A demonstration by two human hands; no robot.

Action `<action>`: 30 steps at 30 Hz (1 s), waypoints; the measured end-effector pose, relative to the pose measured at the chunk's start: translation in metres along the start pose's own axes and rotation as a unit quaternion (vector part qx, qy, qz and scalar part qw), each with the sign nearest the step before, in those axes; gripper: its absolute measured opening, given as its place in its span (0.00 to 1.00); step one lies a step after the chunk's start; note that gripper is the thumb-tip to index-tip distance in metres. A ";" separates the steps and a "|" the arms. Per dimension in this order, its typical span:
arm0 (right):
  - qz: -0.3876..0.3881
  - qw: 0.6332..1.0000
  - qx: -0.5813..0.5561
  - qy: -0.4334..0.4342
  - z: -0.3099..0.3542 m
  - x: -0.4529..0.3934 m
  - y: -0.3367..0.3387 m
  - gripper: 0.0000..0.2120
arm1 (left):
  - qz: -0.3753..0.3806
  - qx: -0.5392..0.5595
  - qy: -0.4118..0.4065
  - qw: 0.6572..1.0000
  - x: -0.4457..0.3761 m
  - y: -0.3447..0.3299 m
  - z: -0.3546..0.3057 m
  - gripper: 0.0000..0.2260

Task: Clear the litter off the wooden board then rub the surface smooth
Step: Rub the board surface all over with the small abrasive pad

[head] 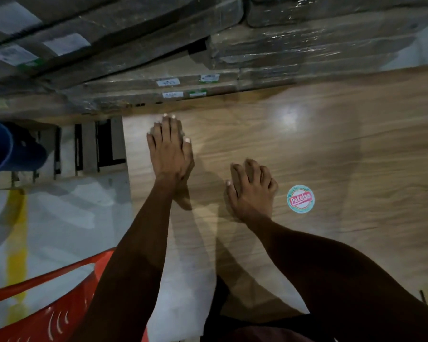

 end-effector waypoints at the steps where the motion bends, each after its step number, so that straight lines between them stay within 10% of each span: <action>1: -0.002 1.000 0.000 -0.001 0.000 0.000 0.000 0.24 | 0.003 0.012 -0.007 1.000 -0.004 -0.003 -0.003 0.30; 30: -0.025 1.000 -0.007 -0.007 -0.002 0.000 0.003 0.24 | 0.006 0.016 -0.014 1.000 -0.035 -0.002 0.057 0.25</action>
Point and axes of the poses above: each hand's wrist, its own x-axis away from the middle knuckle, its own y-axis out of the back of the hand, z = x × y, the point moved 10 cm from there along -x, towards the middle knuckle, and after that the axes turned 15 degrees about -y, right-handed, at the moved point
